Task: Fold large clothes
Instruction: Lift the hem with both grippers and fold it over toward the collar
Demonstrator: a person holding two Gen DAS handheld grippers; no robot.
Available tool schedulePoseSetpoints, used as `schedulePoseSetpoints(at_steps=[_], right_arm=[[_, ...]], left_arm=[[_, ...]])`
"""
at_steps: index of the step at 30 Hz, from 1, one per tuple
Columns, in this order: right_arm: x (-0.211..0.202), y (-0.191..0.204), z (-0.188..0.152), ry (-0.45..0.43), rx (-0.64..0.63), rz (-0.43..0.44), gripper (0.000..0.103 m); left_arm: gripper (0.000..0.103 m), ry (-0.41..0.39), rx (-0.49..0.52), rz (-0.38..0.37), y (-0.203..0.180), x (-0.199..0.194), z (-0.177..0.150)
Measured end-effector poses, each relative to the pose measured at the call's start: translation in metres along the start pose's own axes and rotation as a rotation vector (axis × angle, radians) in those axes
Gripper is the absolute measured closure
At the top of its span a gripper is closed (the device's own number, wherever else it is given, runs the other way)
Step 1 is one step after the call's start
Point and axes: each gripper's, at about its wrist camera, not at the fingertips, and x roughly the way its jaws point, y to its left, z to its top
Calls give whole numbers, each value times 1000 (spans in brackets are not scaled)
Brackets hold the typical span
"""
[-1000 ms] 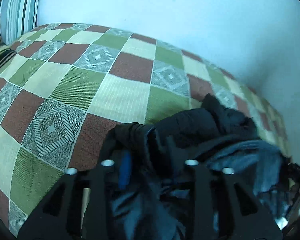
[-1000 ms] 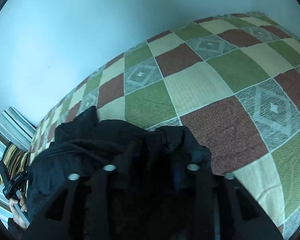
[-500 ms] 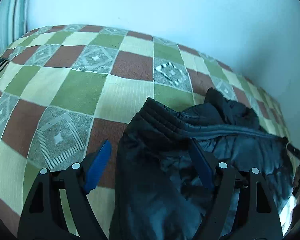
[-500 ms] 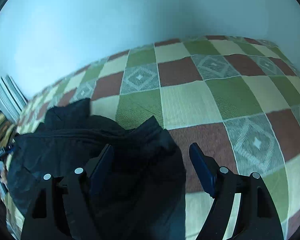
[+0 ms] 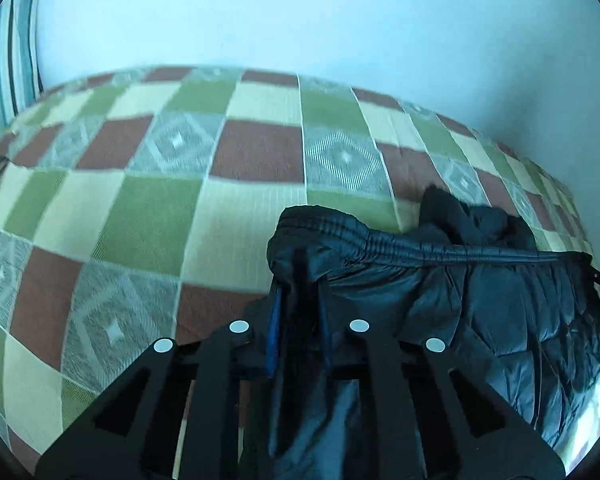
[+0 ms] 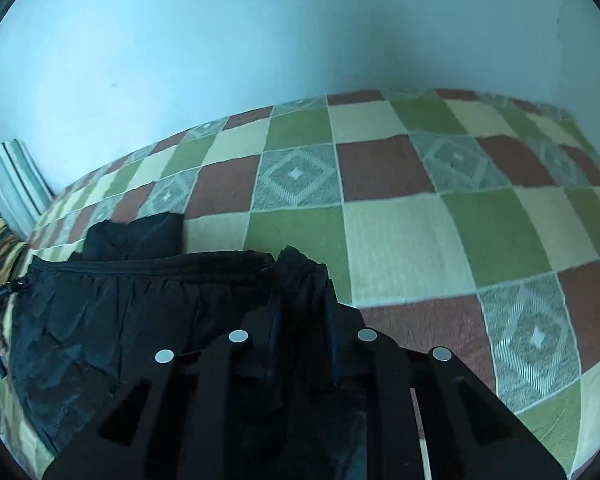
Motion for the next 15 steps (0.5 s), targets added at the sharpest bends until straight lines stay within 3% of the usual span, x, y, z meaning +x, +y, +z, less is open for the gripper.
schedulePoseSetpoints(at_steps=[7, 15], right_arm=[[47, -2, -10, 83, 5, -72, 83], [64, -8, -16, 114, 24, -97, 71]], left_arm=[[88, 56, 41, 108, -6, 41, -8], [83, 61, 0, 80, 2, 54, -17]])
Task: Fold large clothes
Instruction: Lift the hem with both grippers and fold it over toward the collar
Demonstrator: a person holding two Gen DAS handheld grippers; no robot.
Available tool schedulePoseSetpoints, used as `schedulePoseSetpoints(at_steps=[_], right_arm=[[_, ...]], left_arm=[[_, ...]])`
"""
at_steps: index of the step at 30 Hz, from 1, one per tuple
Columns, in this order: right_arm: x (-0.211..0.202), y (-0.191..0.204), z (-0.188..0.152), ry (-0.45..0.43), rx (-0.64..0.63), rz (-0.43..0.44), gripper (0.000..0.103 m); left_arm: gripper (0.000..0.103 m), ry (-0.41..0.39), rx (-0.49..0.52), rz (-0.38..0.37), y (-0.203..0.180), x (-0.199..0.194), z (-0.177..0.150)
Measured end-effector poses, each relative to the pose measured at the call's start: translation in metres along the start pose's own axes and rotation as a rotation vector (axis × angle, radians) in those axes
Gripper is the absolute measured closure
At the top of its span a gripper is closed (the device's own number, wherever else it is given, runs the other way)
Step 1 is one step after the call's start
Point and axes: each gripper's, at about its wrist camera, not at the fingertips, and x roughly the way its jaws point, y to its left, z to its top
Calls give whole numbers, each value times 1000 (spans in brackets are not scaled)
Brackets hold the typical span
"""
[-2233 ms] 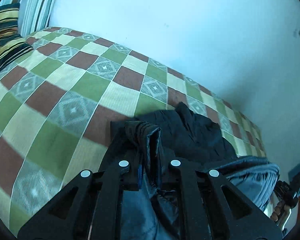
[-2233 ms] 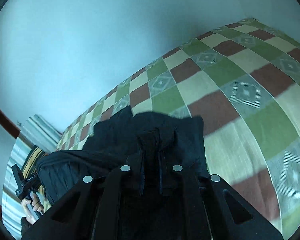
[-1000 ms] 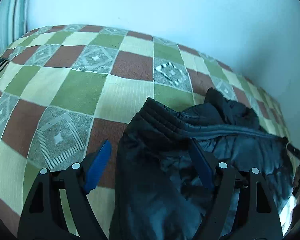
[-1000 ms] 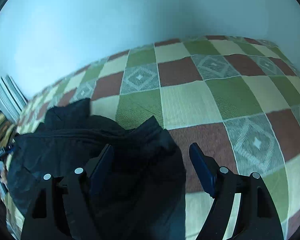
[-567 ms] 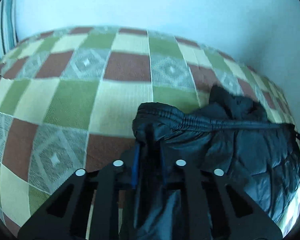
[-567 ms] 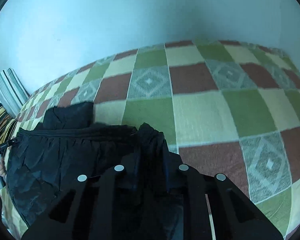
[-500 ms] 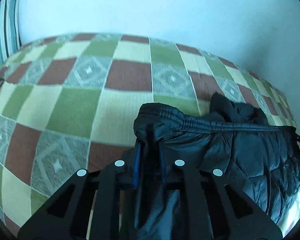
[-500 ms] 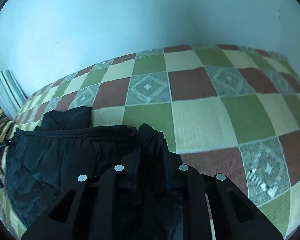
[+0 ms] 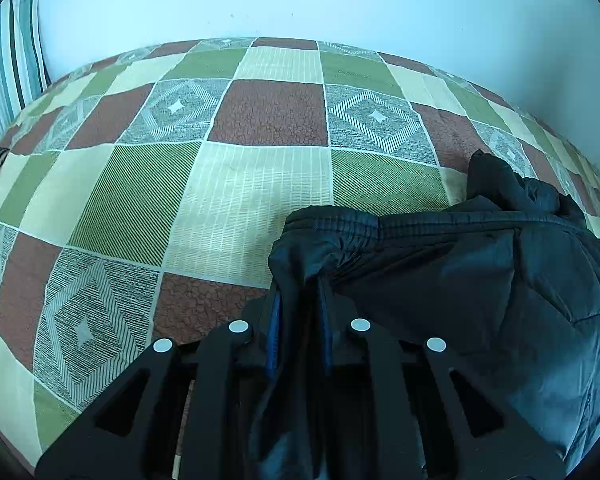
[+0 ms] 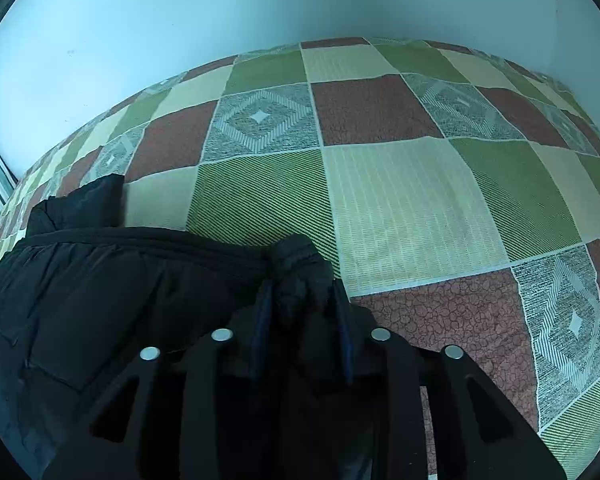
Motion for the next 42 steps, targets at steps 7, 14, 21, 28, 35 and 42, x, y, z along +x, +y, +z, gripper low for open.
schedulePoseSetpoints(at_steps=[7, 14, 21, 28, 35, 42], right_arm=[[-55, 7, 3, -76, 71, -95, 55], [-115, 85, -8, -195, 56, 17, 55], [-63, 143, -28, -102, -7, 24, 55], [-19, 154, -47, -83, -83, -66, 47], [-1, 158, -58, -116, -109, -108, 45], [4, 161, -61, -142, -119, -132, 45]], left_arm=[[66, -50, -49, 89, -1, -53, 3], [64, -121, -39, 14, -70, -120, -5], [63, -90, 30, 74, -132, -76, -22], [62, -52, 43, 123, -133, -35, -33], [62, -67, 99, 165, -141, -14, -41], [62, -118, 118, 194, -146, -5, -52]])
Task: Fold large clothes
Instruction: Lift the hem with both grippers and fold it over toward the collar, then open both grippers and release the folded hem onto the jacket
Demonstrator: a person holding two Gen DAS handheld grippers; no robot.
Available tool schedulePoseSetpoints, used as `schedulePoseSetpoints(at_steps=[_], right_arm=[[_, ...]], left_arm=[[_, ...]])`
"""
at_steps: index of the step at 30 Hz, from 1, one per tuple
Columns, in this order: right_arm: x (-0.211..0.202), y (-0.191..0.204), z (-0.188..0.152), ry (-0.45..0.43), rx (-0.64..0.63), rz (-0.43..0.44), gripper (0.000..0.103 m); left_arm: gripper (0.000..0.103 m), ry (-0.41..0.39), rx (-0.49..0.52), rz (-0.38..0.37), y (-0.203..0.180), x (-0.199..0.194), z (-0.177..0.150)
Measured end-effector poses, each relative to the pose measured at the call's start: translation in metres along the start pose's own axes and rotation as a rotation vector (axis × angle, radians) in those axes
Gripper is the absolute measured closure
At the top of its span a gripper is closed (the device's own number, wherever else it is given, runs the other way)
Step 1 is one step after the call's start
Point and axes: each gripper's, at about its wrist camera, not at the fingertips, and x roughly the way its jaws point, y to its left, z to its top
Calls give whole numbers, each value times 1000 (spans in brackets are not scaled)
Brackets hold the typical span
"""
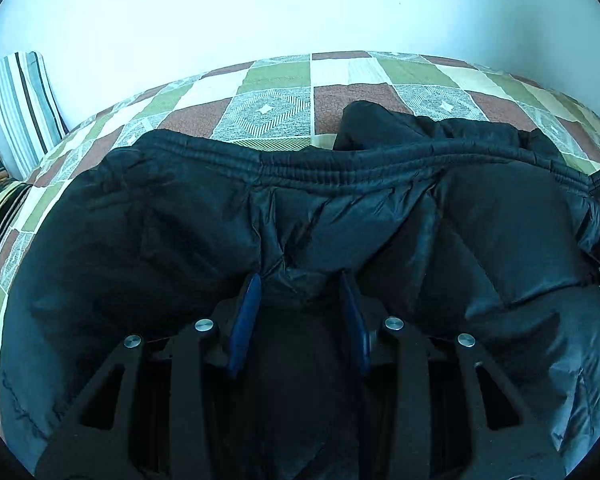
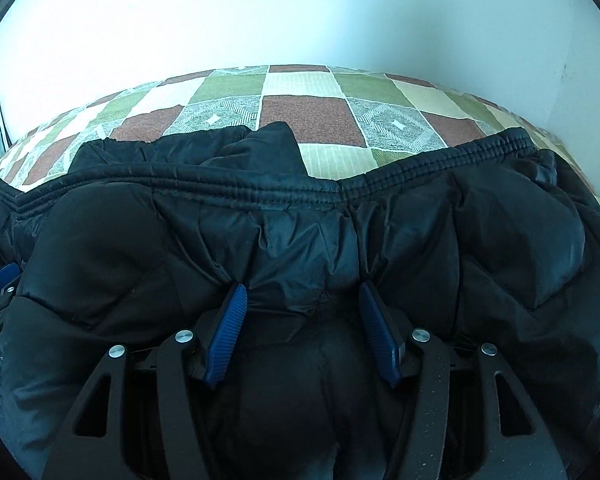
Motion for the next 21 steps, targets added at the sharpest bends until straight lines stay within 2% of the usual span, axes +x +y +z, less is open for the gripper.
schedulePoseSetpoints(at_steps=[4, 8, 13, 15, 17, 21], right_arm=[[-2, 1, 3, 1, -5, -6, 45], [-23, -4, 12, -2, 12, 20, 45], [-71, -2, 1, -60, 31, 58, 45], [-80, 5, -9, -62, 4, 57, 45], [-79, 13, -23, -49, -26, 46, 45], [-62, 21, -36, -24, -46, 6, 43]], left_arm=[[63, 6, 10, 5, -1, -2, 3], [63, 21, 15, 2, 3, -20, 11], [63, 14, -71, -104, 14, -59, -1], [63, 0, -57, -112, 8, -67, -9], [63, -16, -8, -85, -2, -68, -19], [62, 1, 35, -61, -12, -51, -31]])
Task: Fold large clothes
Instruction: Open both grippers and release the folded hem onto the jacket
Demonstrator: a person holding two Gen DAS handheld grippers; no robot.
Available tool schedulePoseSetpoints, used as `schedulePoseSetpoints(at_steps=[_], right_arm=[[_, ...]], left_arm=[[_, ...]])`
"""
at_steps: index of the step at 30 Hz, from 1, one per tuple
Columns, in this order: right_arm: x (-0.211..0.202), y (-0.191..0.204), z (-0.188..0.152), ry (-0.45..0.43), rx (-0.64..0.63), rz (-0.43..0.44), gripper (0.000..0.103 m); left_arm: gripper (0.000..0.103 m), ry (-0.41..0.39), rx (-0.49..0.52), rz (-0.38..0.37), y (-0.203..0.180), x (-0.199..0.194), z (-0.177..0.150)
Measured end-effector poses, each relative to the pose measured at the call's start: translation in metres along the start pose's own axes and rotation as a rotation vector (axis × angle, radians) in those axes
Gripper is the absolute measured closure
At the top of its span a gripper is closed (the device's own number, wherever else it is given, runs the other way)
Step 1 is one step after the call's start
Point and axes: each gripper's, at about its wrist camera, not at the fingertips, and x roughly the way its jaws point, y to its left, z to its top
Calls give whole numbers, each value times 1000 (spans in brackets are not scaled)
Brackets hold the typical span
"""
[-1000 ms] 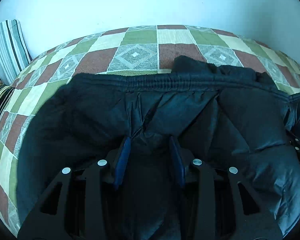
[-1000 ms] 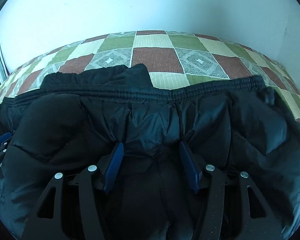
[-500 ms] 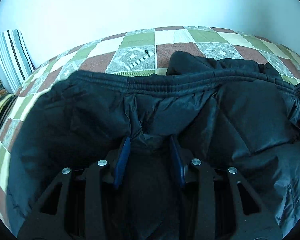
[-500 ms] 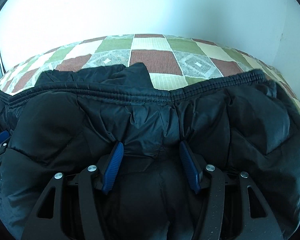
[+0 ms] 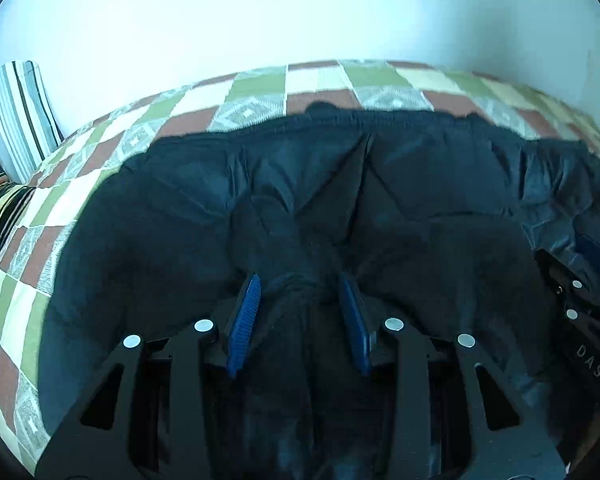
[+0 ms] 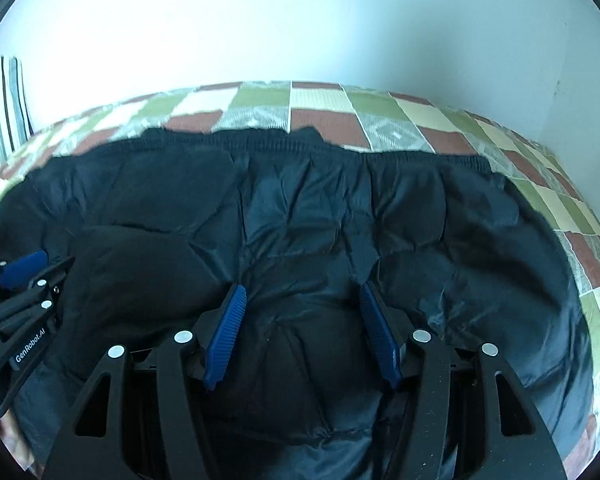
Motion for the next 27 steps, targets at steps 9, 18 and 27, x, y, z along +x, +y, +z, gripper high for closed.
schedulePoseSetpoints(at_steps=[9, 18, 27], right_arm=[[15, 3, -4, 7, 8, -19, 41], [-53, -31, -9, -51, 52, 53, 24], [-90, -152, -38, -42, 211, -9, 21]], left_arm=[[62, -3, 17, 17, -4, 10, -4], [33, -20, -47, -6, 38, -40, -13], [24, 12, -296, 30, 154, -82, -81]])
